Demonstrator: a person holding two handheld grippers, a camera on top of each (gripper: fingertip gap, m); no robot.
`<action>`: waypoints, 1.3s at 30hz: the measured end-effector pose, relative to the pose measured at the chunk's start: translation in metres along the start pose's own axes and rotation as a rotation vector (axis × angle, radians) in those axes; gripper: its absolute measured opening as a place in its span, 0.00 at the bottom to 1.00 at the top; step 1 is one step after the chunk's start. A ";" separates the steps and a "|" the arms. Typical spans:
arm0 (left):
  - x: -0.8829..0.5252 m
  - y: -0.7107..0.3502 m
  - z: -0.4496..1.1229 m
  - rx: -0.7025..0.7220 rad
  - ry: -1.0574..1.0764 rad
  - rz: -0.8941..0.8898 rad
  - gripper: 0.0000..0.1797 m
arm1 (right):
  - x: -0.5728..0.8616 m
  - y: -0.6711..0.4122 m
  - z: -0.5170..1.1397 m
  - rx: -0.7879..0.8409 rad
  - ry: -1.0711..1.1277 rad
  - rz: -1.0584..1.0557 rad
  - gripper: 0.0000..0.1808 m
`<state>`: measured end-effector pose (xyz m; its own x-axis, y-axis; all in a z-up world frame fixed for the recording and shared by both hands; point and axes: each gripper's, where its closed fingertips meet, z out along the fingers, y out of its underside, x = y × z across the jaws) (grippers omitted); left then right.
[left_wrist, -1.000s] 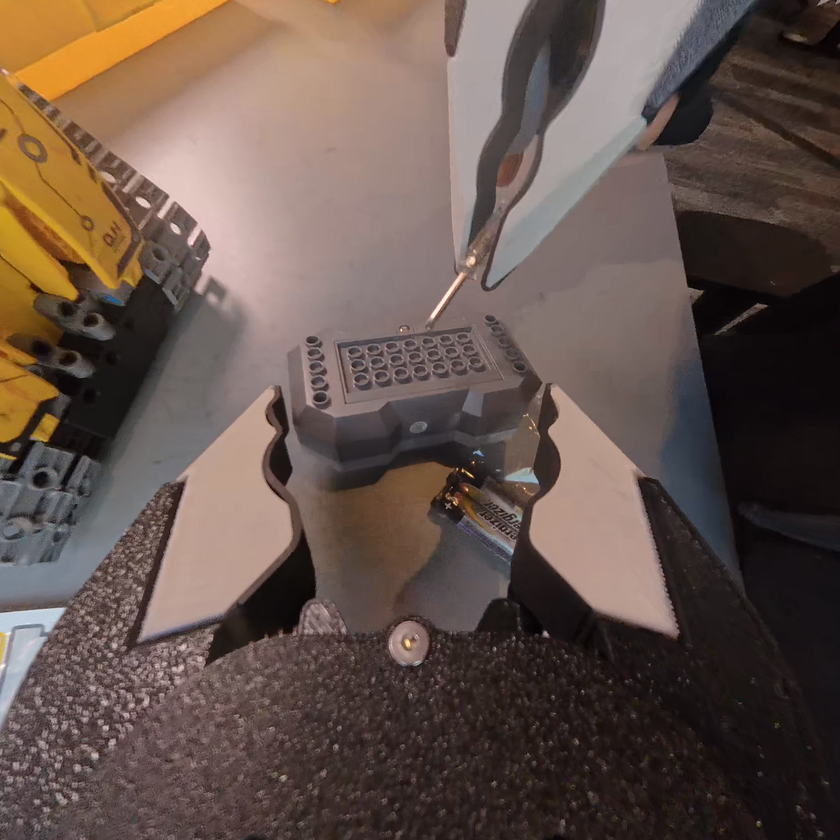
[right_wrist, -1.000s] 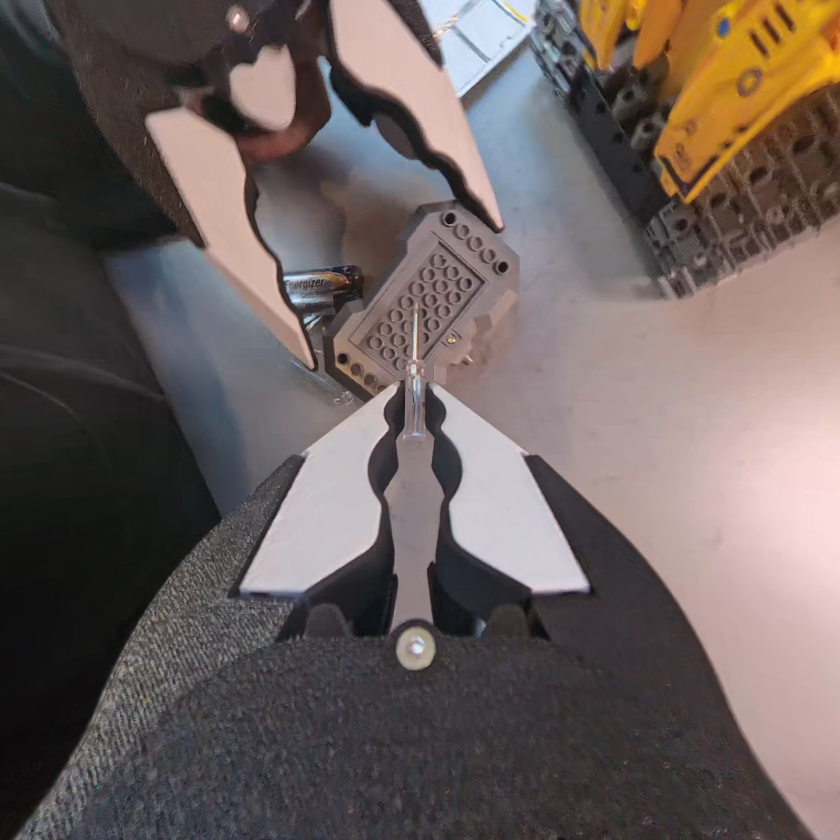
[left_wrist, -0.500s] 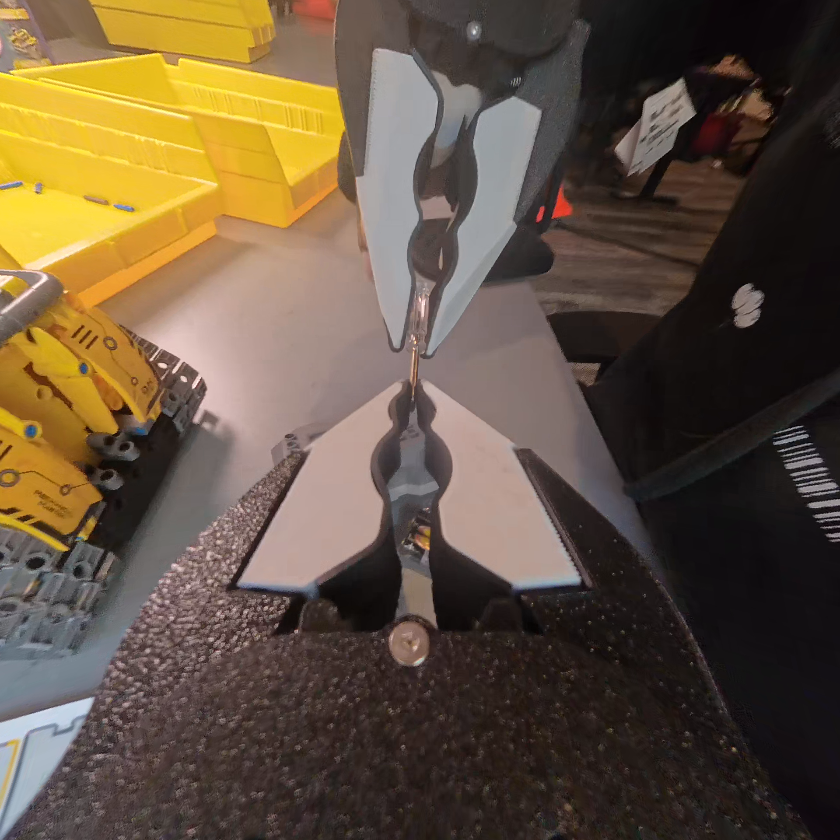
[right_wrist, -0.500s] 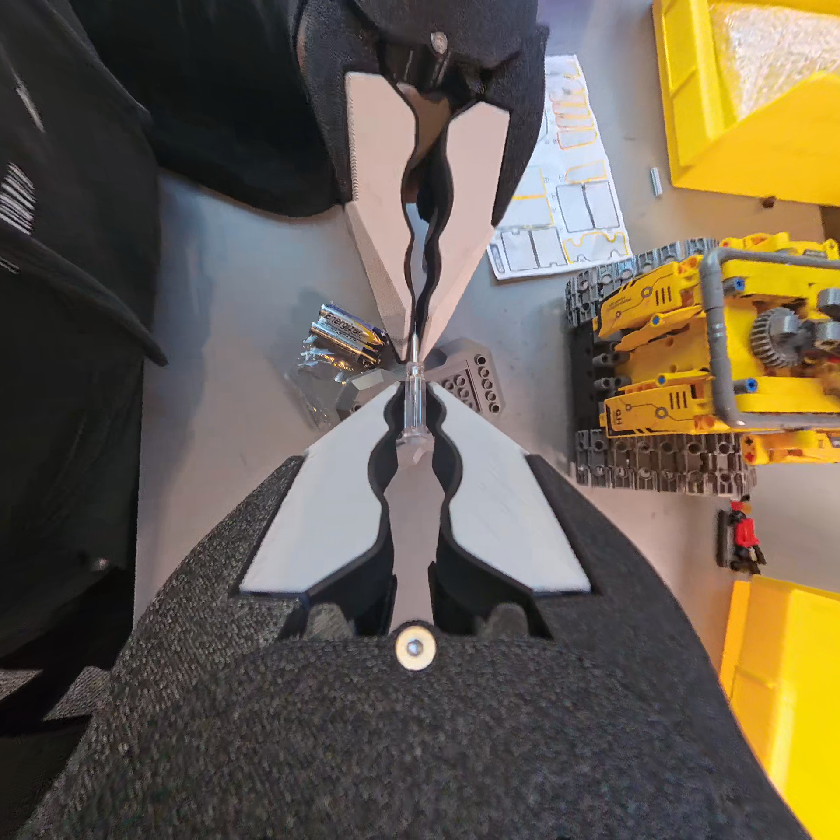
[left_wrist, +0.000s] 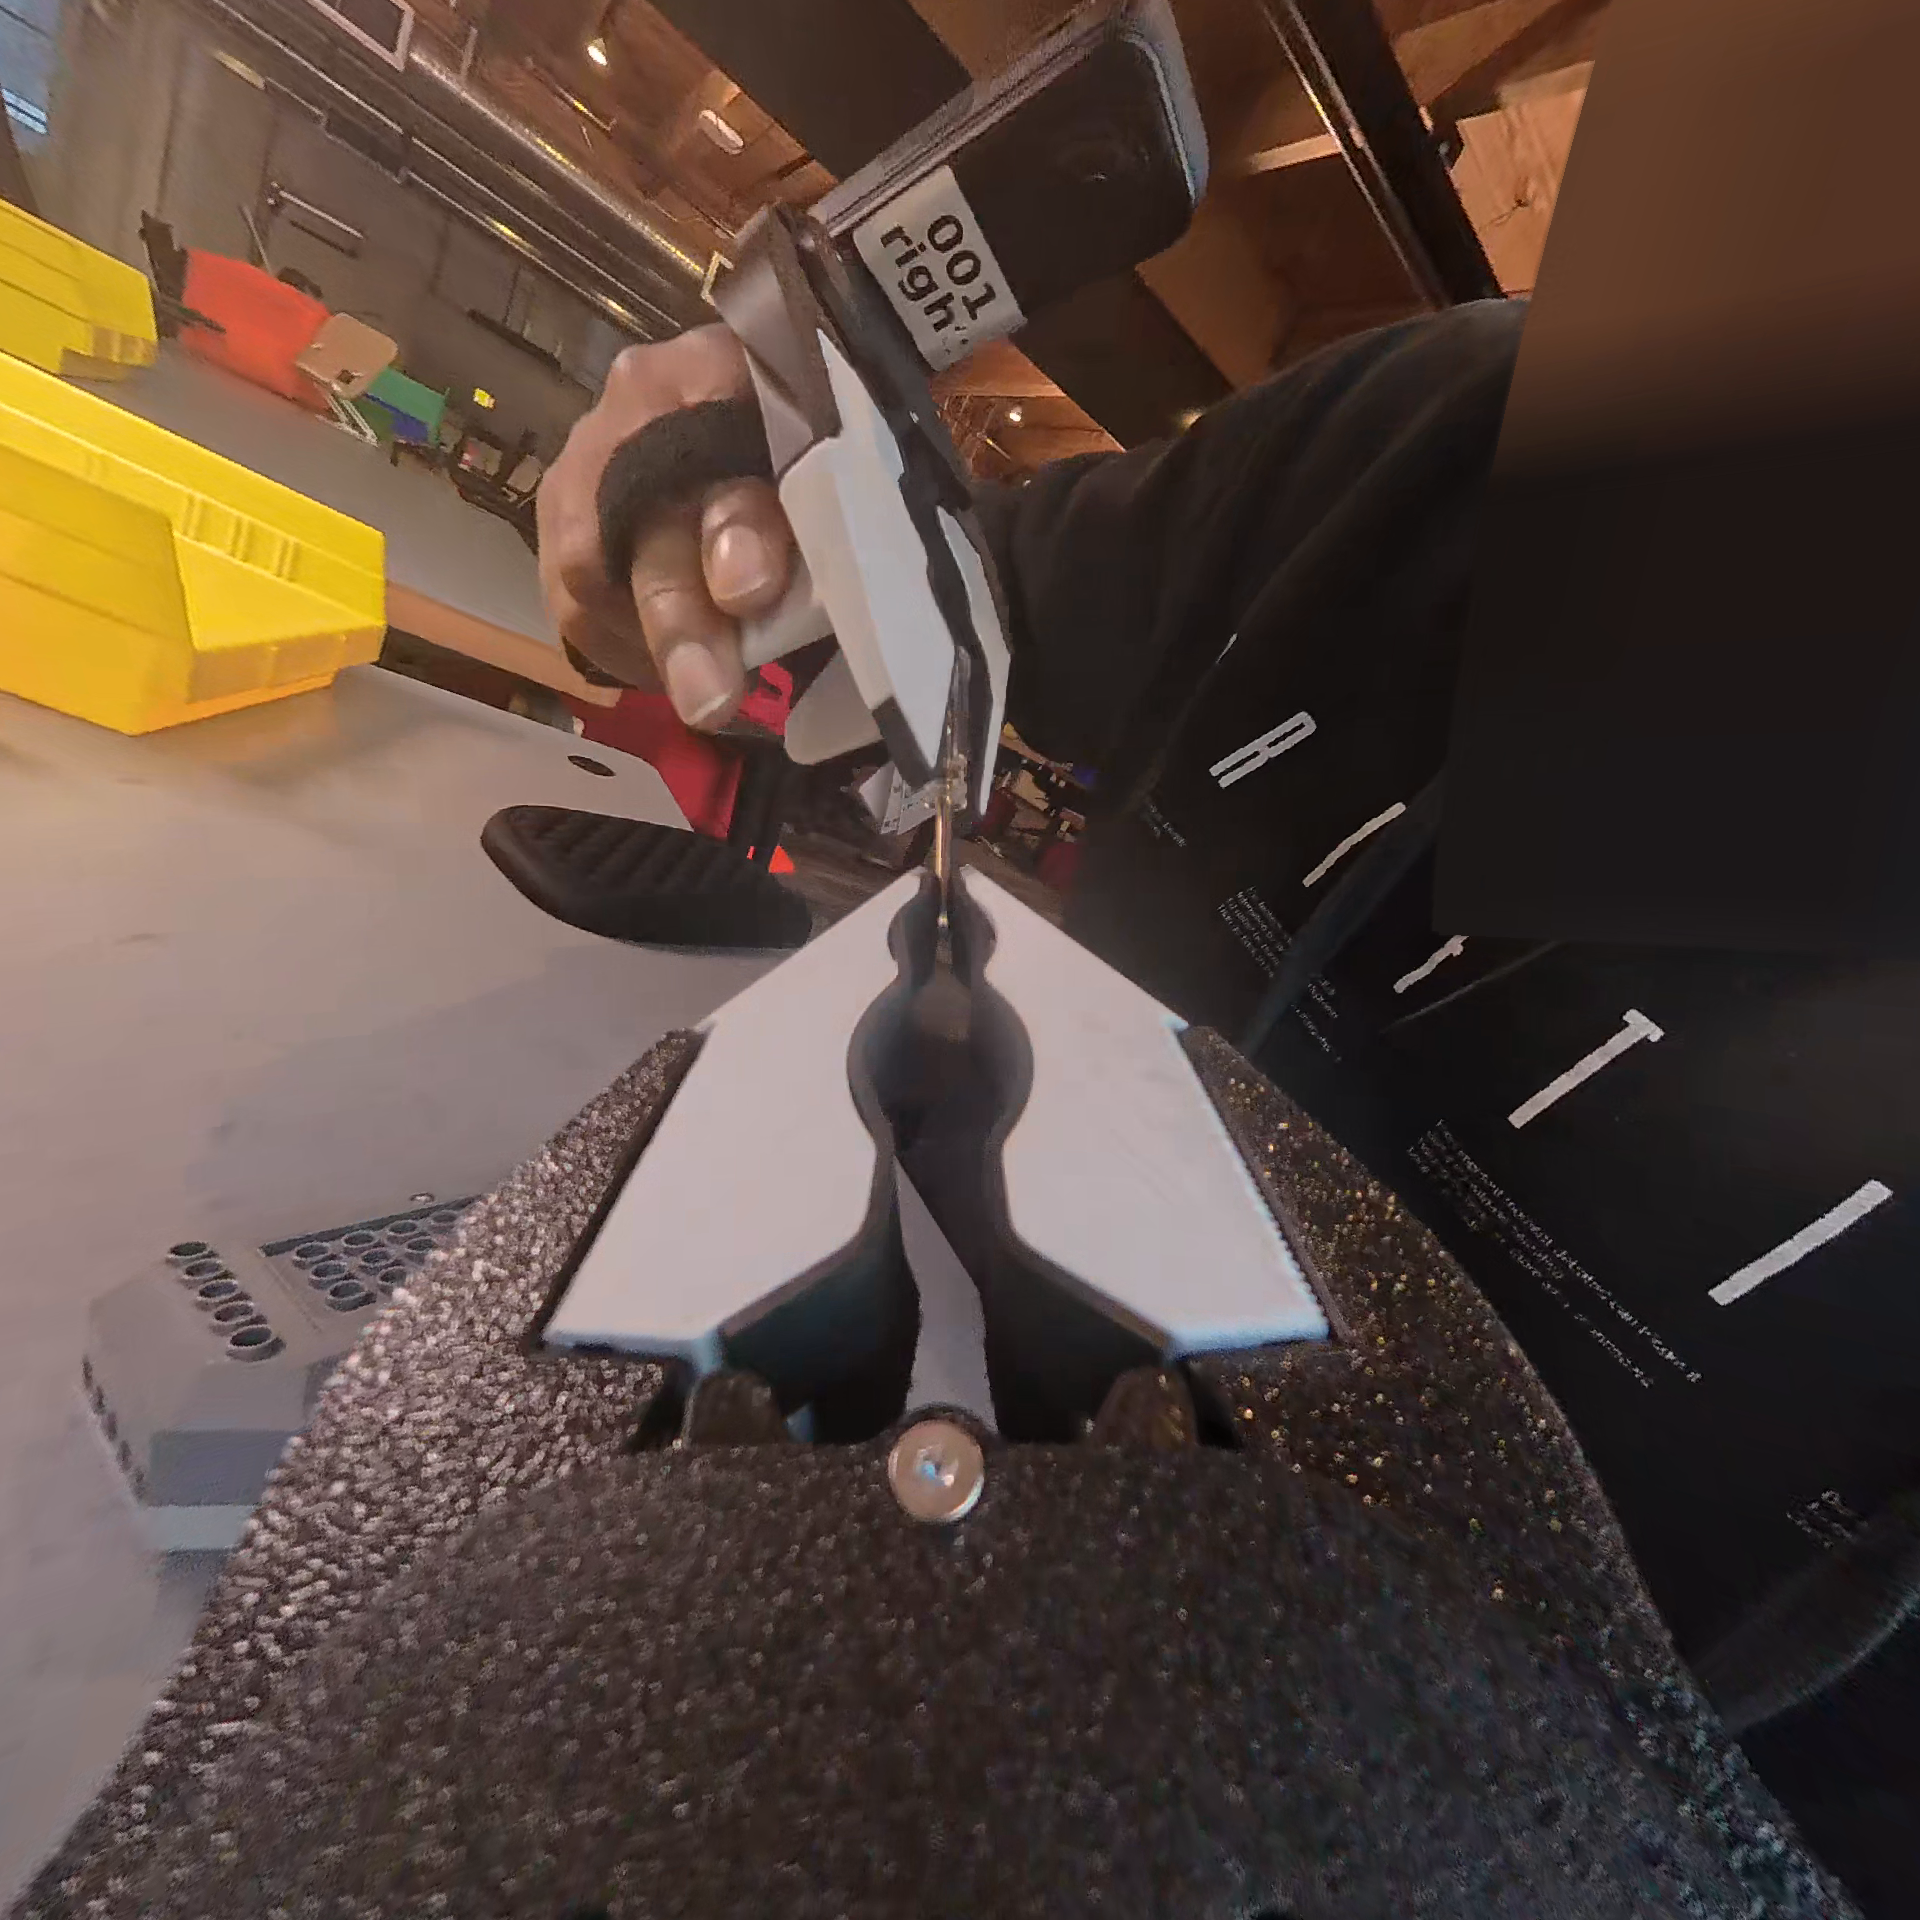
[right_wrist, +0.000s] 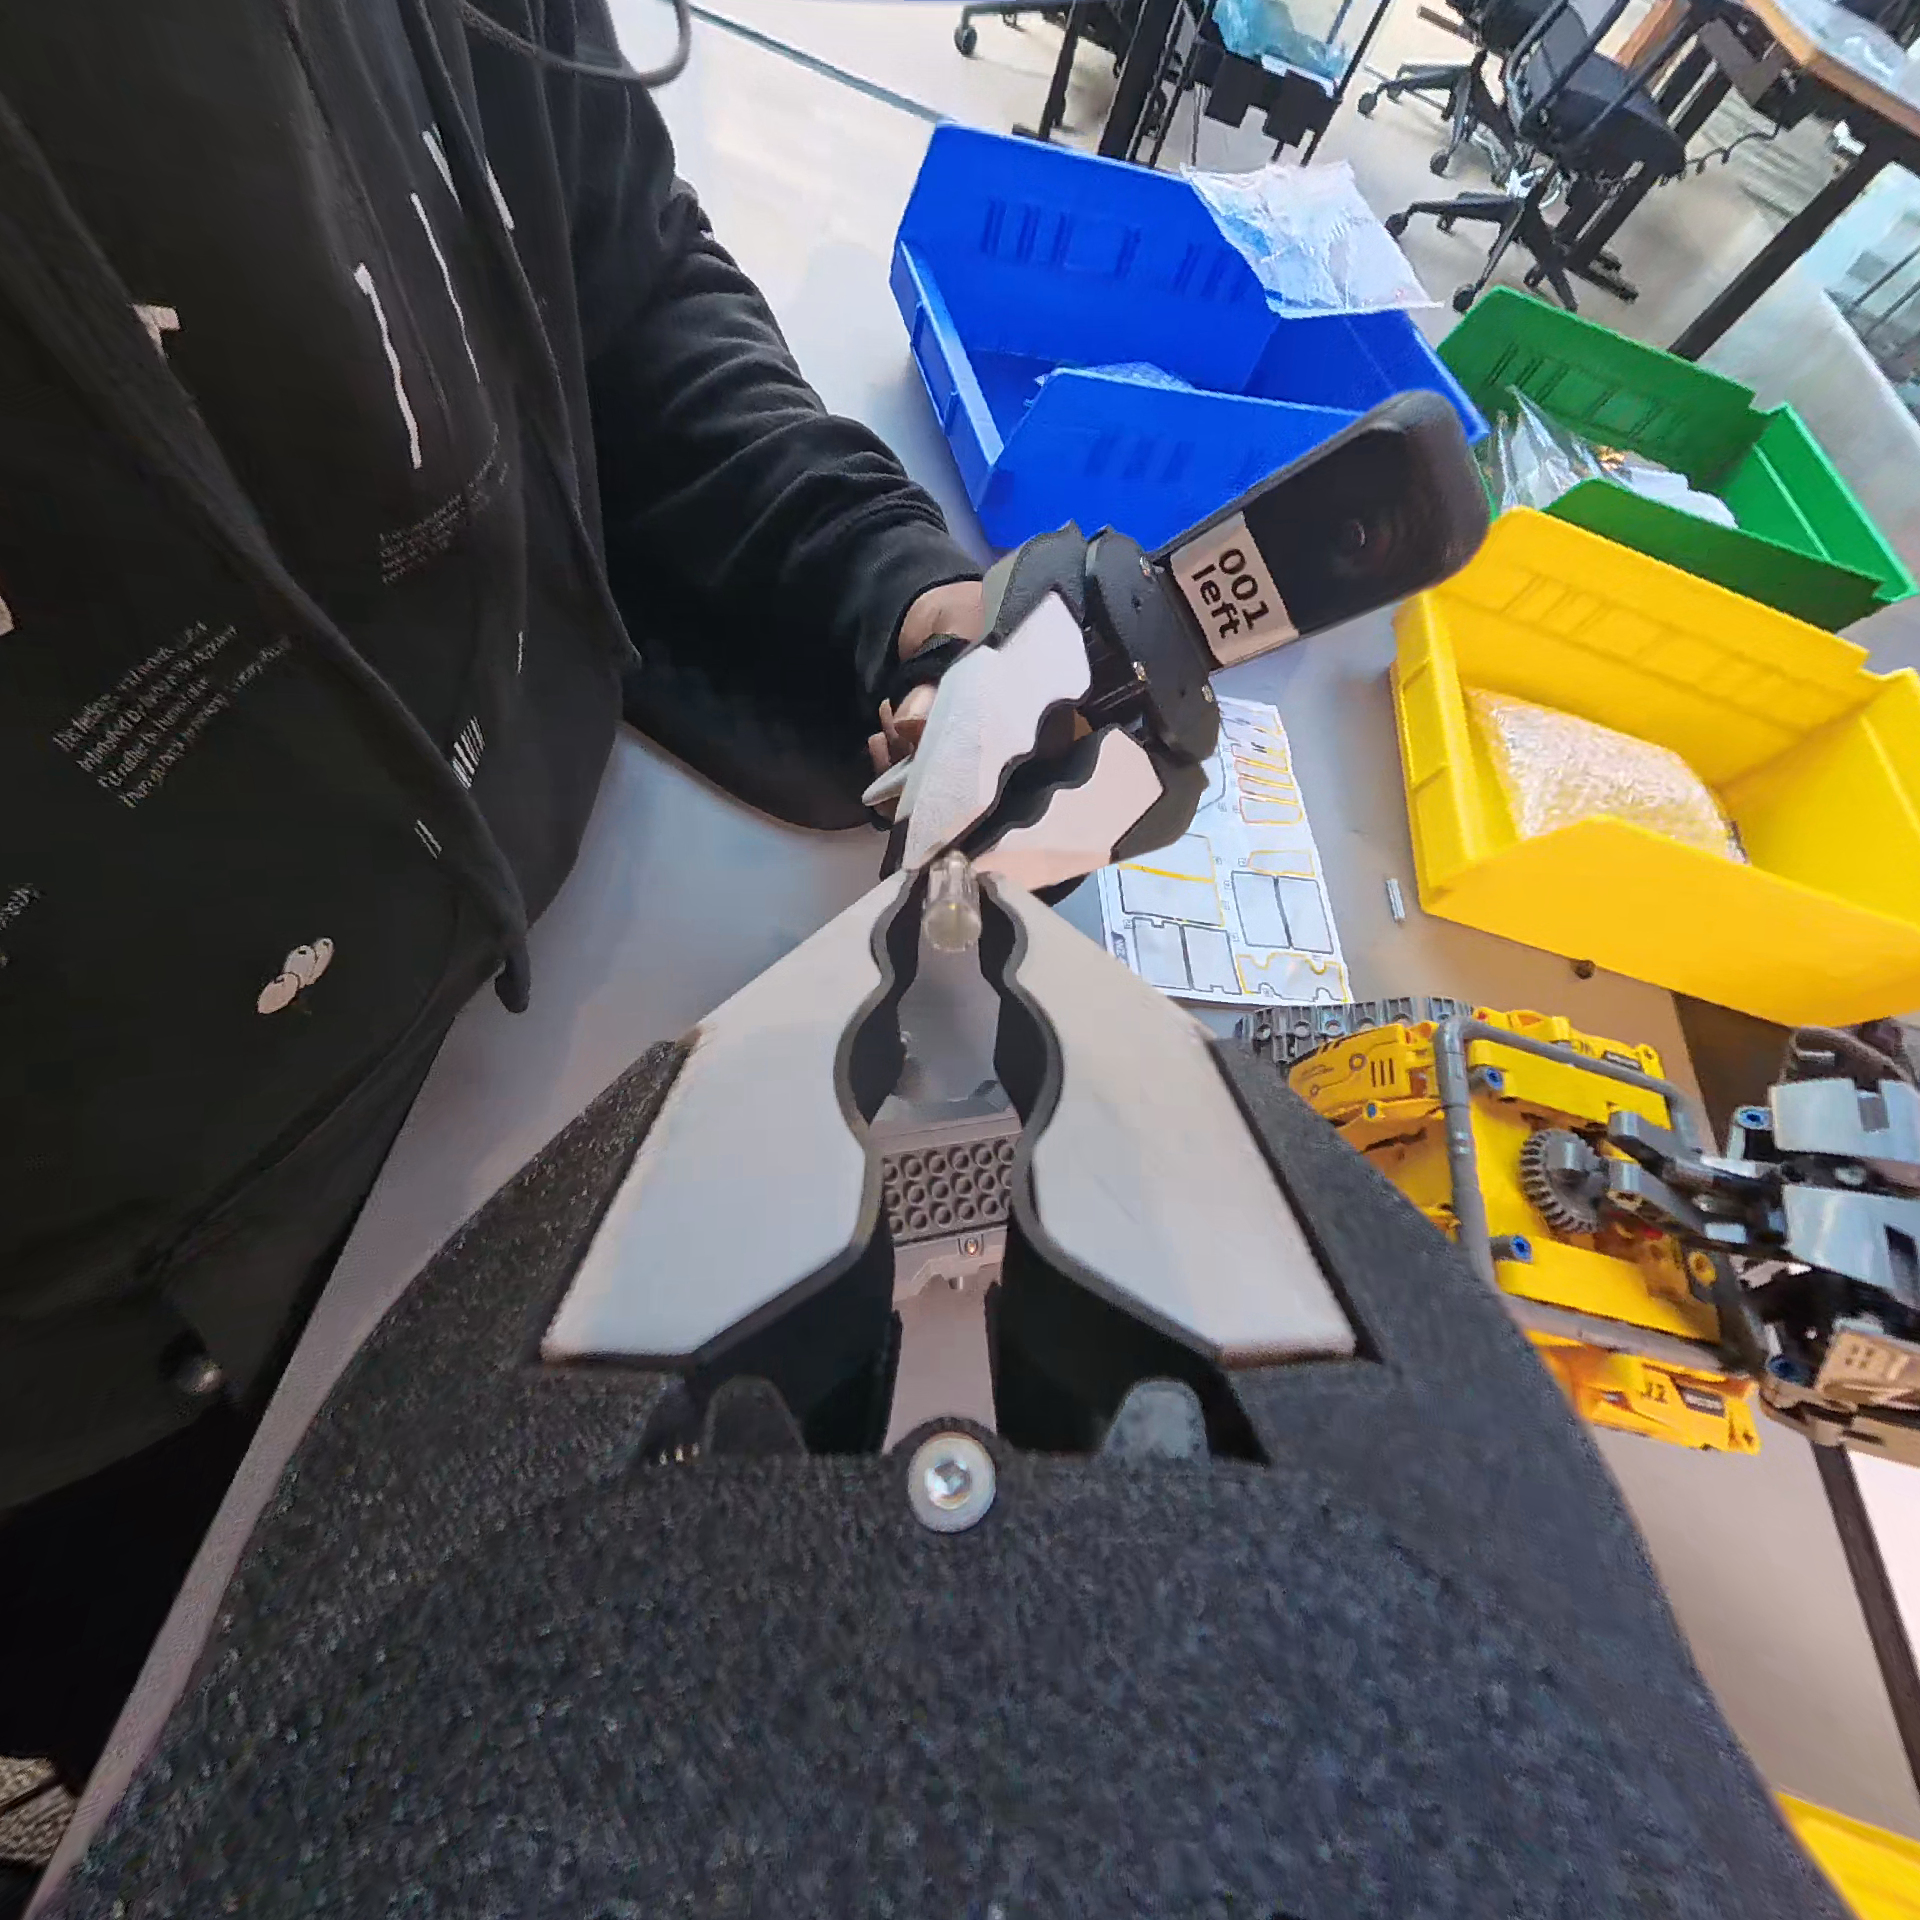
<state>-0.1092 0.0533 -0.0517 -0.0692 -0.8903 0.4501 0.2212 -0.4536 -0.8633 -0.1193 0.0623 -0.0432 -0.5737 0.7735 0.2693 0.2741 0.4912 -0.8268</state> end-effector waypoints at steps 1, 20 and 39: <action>0.000 0.000 0.000 0.003 0.004 -0.005 0.00 | 0.000 -0.002 0.000 0.005 -0.004 -0.010 0.05; -0.043 0.004 -0.016 -0.065 -0.289 0.044 0.21 | 0.019 0.024 -0.007 -0.182 -0.063 -0.055 0.04; -0.119 0.093 -0.029 -0.737 -0.601 0.226 0.65 | 0.016 0.126 -0.007 -0.376 -0.352 -0.156 0.04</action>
<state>-0.1087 0.1165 -0.1920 0.4526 -0.8833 0.1218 -0.5090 -0.3681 -0.7781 -0.0882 0.1395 -0.1398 -0.8358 0.5308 0.1399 0.3856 0.7491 -0.5387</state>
